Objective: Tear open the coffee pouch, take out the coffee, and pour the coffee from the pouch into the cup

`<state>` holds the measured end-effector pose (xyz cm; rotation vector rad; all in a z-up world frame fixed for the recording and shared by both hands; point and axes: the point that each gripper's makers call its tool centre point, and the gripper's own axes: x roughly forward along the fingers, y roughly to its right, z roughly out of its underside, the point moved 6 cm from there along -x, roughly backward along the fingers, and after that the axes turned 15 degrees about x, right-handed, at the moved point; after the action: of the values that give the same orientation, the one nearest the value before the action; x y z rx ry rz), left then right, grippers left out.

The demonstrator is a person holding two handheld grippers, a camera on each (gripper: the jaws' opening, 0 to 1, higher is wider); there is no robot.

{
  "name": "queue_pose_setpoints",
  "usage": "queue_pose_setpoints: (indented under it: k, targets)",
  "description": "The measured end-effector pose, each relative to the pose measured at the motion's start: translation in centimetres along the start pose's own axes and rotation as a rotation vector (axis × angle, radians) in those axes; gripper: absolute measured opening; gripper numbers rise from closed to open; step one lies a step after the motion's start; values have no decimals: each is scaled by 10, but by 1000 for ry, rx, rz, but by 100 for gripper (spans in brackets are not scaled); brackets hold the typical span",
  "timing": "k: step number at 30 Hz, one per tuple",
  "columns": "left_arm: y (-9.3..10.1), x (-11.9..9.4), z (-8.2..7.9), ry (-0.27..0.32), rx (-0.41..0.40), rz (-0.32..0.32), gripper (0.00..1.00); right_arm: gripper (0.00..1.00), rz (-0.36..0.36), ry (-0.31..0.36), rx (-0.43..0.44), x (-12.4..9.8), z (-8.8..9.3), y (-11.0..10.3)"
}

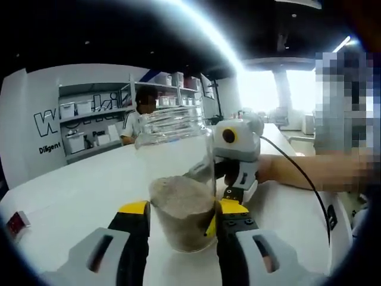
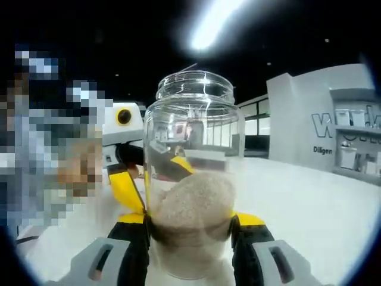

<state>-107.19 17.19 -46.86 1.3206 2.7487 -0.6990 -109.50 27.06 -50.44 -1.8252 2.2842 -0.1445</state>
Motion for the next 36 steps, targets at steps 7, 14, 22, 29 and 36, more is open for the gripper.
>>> queue_pose_setpoints:
  k: [7,14,22,29,36]
  targets:
    - [-2,3,0,2,-7,2,46,55,14,4,1,-1,0,2]
    - [-4,6,0,9,-33,0,46,56,36,14,10,-1,-1,3]
    - [-2,6,0,16,-46,4,46,56,63,25,7,0,0,2]
    - [-1,7,1,28,-68,12,46,57,90,33,11,1,-1,4]
    - [0,10,1,42,-77,16,46,58,138,41,9,0,-1,4]
